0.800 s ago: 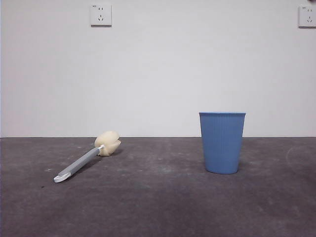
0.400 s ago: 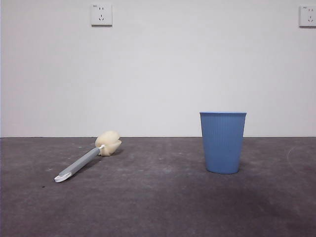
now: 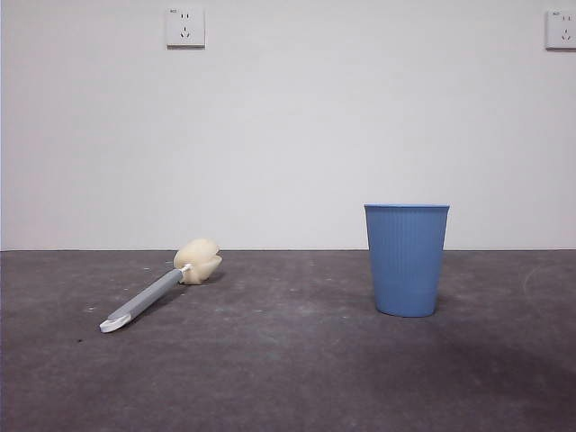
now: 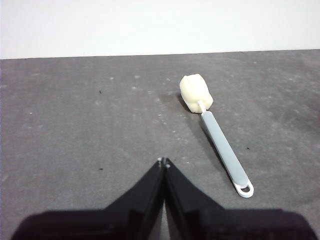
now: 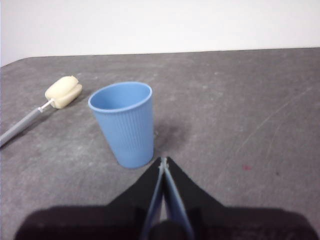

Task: Pick up the cup brush,pick up the cup,insert the brush into the cup,clean the cup,put the cup brush back,put the cup back to the fixed position on the table

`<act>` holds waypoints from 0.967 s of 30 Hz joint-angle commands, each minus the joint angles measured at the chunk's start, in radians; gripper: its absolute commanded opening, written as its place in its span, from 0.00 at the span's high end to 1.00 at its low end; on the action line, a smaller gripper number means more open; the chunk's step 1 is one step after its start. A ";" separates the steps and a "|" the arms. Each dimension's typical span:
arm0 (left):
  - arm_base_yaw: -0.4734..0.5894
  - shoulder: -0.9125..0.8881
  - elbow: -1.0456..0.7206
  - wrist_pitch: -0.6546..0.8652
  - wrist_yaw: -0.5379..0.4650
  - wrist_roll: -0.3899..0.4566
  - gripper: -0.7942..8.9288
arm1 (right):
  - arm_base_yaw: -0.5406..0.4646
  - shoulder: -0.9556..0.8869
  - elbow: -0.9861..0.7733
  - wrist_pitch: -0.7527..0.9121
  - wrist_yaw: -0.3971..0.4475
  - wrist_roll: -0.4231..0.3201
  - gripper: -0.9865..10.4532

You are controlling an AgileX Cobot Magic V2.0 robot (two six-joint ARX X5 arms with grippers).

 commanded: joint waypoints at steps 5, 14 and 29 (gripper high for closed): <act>0.004 -0.001 -0.014 0.002 0.000 -0.005 0.92 | 0.000 -0.045 -0.035 -0.068 0.006 0.024 0.91; 0.004 -0.001 -0.014 0.002 0.000 -0.004 0.92 | 0.000 -0.048 -0.034 -0.067 0.004 0.030 0.91; 0.004 -0.001 -0.014 0.002 0.001 -0.005 0.92 | 0.000 -0.048 -0.034 -0.067 0.004 0.030 0.91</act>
